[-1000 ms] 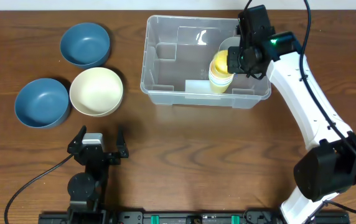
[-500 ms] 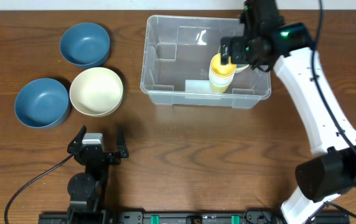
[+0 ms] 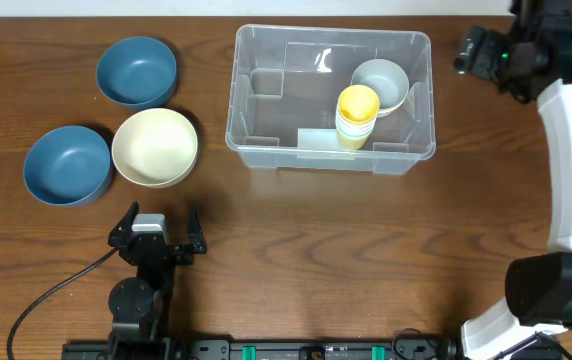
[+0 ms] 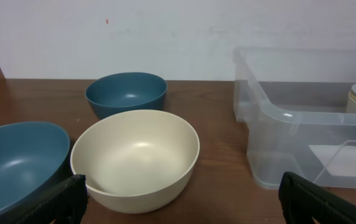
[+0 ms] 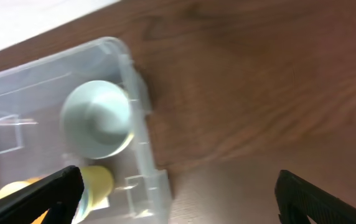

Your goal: Pack container

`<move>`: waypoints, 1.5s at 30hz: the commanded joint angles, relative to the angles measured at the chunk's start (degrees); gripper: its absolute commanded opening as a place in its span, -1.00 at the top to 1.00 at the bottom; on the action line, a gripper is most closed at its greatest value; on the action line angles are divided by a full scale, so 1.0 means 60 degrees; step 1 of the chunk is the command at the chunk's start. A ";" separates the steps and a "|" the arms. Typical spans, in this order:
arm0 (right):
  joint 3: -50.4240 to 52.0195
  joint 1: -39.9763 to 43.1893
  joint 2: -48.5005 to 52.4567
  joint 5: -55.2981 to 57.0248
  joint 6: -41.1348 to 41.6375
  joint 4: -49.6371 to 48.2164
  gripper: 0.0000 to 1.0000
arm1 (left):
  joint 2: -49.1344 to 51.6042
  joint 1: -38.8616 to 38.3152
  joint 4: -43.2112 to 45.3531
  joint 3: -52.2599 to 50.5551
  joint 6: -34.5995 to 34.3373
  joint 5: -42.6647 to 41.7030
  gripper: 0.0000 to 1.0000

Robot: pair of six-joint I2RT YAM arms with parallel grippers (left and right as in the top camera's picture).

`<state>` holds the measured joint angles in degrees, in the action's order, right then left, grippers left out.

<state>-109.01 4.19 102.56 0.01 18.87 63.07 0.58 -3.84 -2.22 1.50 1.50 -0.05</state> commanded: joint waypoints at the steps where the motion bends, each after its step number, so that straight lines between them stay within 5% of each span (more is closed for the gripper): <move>1: -0.0142 0.0328 -0.0164 0.0044 0.0117 0.0244 -0.98 | -0.0051 0.0055 -0.0335 -0.0211 0.0091 0.0080 -0.96; 20: -0.0135 0.0776 -0.0164 0.0994 -0.0331 0.0991 -0.98 | -0.0047 0.0047 -0.0335 -0.0211 0.0084 0.0076 -0.96; 24: -0.0135 0.0776 -0.0164 0.0994 -0.0331 0.0991 -0.99 | -0.0047 0.0047 0.0044 -0.0135 -0.0302 -0.1169 -0.96; 29: -0.0135 0.0776 -0.0164 0.0994 -0.0331 0.0991 -0.98 | 0.0350 0.0047 -0.2084 0.1464 -0.0878 -0.2058 -0.96; 40: -0.0135 0.0776 -0.0164 0.0994 -0.0331 0.0991 -0.99 | 0.5872 0.0047 -0.6302 0.7100 -0.0528 -0.1632 -0.96; 45: -0.0135 0.0776 -0.0164 0.0994 -0.0331 0.0991 -0.98 | 0.8466 0.0047 -0.7337 0.9296 0.0586 -0.1592 -0.96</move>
<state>-109.01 8.71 102.56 5.06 17.34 69.01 45.25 -3.84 -45.19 52.05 -0.23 -10.11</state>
